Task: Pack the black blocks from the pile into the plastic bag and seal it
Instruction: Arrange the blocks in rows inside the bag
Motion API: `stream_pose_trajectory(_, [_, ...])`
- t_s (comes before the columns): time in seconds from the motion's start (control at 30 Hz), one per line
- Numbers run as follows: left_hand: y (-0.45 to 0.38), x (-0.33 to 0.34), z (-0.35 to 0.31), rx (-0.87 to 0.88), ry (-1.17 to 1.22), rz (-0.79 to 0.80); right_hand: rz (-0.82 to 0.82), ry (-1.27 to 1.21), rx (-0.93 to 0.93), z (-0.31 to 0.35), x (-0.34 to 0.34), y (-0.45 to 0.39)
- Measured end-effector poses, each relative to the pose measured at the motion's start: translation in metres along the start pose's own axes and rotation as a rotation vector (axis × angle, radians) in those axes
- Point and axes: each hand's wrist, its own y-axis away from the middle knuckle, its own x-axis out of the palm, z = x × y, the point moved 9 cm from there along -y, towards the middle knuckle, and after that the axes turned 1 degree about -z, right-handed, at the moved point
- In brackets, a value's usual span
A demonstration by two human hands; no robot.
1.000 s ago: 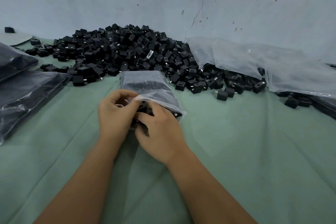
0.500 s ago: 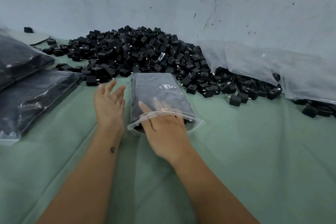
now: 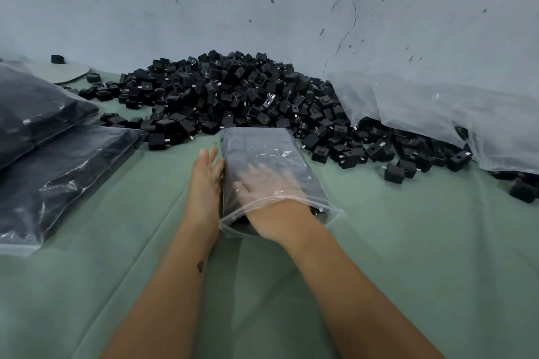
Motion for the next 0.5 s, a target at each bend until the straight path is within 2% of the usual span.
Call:
stream_pose_trajectory(0.1, [-0.001,-0.007,0.001,0.019,0.041,-0.05,-0.003,0.122,-0.079,0.017,-0.001,-0.006])
stream_pose_trajectory(0.2, [0.003,-0.014,-0.016,0.16,-0.073,-0.104,0.04,0.18,-0.073,0.016,0.003,-0.007])
stream_pose_trajectory(0.3, [0.008,-0.01,-0.015,0.153,-0.098,-0.073,0.033,0.122,-0.094,0.012,0.005,0.005])
stream_pose_trajectory(0.37, [0.009,-0.007,-0.01,0.107,-0.12,-0.042,-0.039,0.046,-0.144,0.013,-0.005,0.019])
stream_pose_trajectory(0.5, [0.01,0.001,-0.014,0.18,-0.303,0.024,-0.174,0.05,-0.347,0.018,-0.03,0.054])
